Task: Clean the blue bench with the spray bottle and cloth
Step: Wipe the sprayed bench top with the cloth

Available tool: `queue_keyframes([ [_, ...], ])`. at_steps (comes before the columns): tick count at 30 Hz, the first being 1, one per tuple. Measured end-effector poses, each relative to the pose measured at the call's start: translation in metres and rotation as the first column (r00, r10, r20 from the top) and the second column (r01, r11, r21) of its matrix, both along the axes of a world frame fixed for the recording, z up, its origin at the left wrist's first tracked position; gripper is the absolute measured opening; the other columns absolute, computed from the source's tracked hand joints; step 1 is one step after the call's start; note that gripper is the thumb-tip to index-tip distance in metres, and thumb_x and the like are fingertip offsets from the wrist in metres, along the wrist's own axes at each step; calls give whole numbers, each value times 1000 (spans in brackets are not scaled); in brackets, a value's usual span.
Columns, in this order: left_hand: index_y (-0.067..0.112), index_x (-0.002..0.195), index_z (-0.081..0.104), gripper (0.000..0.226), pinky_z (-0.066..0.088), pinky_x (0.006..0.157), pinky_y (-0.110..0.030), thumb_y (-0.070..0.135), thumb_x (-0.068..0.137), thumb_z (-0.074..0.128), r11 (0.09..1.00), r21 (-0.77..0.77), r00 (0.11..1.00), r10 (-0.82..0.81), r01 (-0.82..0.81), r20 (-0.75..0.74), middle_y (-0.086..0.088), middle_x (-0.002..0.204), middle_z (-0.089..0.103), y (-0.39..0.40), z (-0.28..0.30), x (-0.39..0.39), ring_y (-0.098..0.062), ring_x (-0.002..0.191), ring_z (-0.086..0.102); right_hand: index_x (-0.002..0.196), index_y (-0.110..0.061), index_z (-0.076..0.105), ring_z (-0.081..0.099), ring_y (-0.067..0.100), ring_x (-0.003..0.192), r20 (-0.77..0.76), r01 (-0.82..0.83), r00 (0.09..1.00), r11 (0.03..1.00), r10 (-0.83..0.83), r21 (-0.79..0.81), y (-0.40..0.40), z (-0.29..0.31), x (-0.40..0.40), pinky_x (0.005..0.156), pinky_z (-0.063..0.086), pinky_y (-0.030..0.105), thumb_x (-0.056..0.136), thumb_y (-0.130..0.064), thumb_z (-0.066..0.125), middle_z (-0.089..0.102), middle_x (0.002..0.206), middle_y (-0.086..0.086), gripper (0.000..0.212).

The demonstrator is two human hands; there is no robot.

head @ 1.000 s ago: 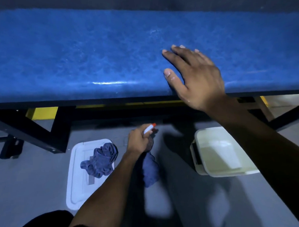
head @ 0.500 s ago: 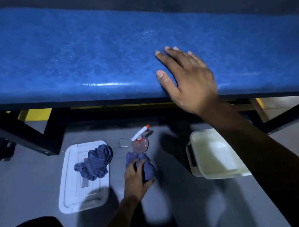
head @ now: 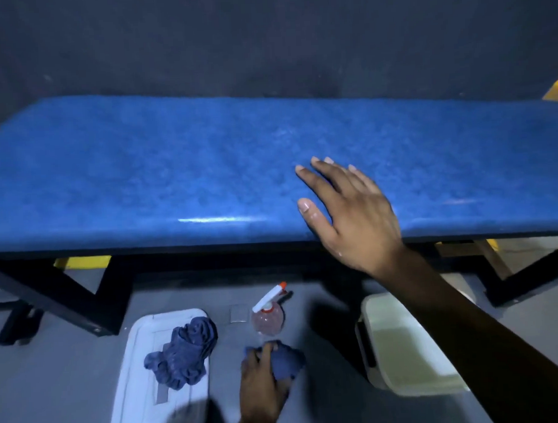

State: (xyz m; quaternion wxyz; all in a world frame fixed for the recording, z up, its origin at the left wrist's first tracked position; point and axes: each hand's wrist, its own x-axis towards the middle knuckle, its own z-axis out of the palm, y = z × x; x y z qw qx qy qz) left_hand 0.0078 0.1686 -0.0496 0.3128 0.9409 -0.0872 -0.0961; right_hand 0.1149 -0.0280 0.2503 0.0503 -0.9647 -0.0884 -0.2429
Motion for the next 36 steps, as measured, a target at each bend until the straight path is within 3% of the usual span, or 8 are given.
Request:
queue_keyframes([
  [5, 47, 104, 58, 50, 49, 63, -24, 41, 63, 86, 969, -141, 977, 209, -202, 32, 6, 85, 60, -14, 134, 7, -18, 76, 69, 152, -24, 45, 41, 24, 147, -90, -11, 996, 1000, 10, -15, 1, 10, -6, 122, 28, 45, 103, -54, 30, 47, 157, 5, 59],
  [7, 46, 119, 62, 57, 46, 85, -20, 48, 67, 85, 958, -147, 968, 250, -247, 3, 2, 124, 66, 14, 173, 20, -17, 100, 69, 150, -22, 48, 42, 26, 146, -122, -13, 992, 1000, 13, 1, 7, 19, -7, 121, 31, 47, 100, -55, 30, 48, 156, 7, 62],
  [9, 47, 136, 50, 94, 36, 111, -31, 51, 51, 91, 912, -304, 937, 326, -276, 125, 4, 76, 11, 52, 233, 33, -19, 114, 64, 148, -22, 51, 42, 26, 146, -131, -41, 990, 999, 43, 21, 23, 30, -5, 121, 31, 48, 99, -56, 31, 47, 156, 7, 63],
  [10, 43, 132, 53, 89, 37, 110, -30, 47, 50, 88, 878, -399, 889, 384, -267, 250, -4, 93, 43, 75, 260, 39, -17, 113, 62, 148, -22, 51, 42, 26, 146, -134, -67, 988, 997, 70, 27, 34, 35, -3, 122, 30, 48, 98, -57, 31, 47, 156, 7, 63],
  [14, 33, 119, 55, 54, 41, 107, -30, 38, 66, 65, 883, -410, 728, 436, -230, 529, 1, 126, 54, 135, 381, 85, -17, 121, 50, 149, -24, 49, 42, 25, 146, -157, -159, 973, 985, 168, 65, 86, 45, 19, 122, 29, 46, 99, -60, 29, 47, 156, 6, 65],
  [19, 44, 153, 33, 84, 12, 126, -53, 67, 73, 43, 964, -23, 894, 254, -265, 369, -5, 171, 14, 160, 362, 170, -26, 159, 14, 155, -28, 41, 34, 21, 151, -230, -196, 953, 980, 199, 37, 121, 32, 42, 124, 24, 45, 98, -68, 14, 39, 162, 3, 75],
  [29, 39, 138, 51, 61, 38, 111, -43, 66, 84, 61, 983, 88, 915, 115, -161, 387, -8, 149, 40, 113, 358, 282, -36, 132, 48, 152, -26, 45, 38, 21, 149, -212, -156, 965, 988, 151, -5, 121, 23, 43, 120, 17, 40, 101, -60, 24, 44, 159, 3, 65],
  [36, 40, 127, 53, 52, 44, 106, -43, 53, 77, 60, 984, 168, 897, -124, 57, 425, 1, 139, 45, 162, 349, 209, -28, 124, 51, 153, -26, 44, 36, 20, 150, -214, -171, 962, 985, 169, 9, 121, 23, 43, 120, 15, 39, 101, -60, 23, 42, 160, 3, 65],
])
